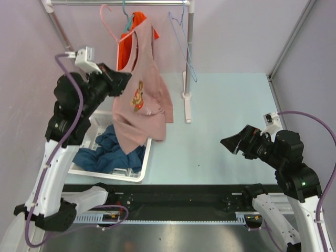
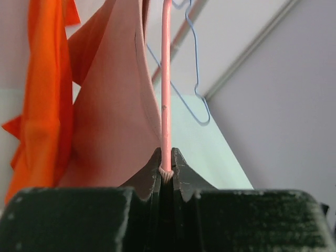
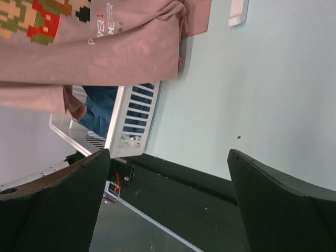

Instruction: Remove the t-shirt from the hanger

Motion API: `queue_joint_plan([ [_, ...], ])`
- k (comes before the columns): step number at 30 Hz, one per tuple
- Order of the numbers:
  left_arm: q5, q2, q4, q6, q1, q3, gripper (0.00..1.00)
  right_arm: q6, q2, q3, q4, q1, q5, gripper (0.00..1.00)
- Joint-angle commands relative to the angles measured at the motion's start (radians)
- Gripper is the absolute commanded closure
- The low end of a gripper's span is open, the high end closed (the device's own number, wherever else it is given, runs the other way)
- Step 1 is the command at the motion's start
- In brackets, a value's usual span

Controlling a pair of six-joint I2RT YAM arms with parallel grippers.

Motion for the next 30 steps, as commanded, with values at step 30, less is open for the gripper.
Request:
queue_joint_plan([
  [30, 0.471, 0.03, 0.3, -0.149, -0.445, -0.642, 1.0, -0.019, 0.067, -0.147, 0.503, 0.03, -0.246, 0.1],
])
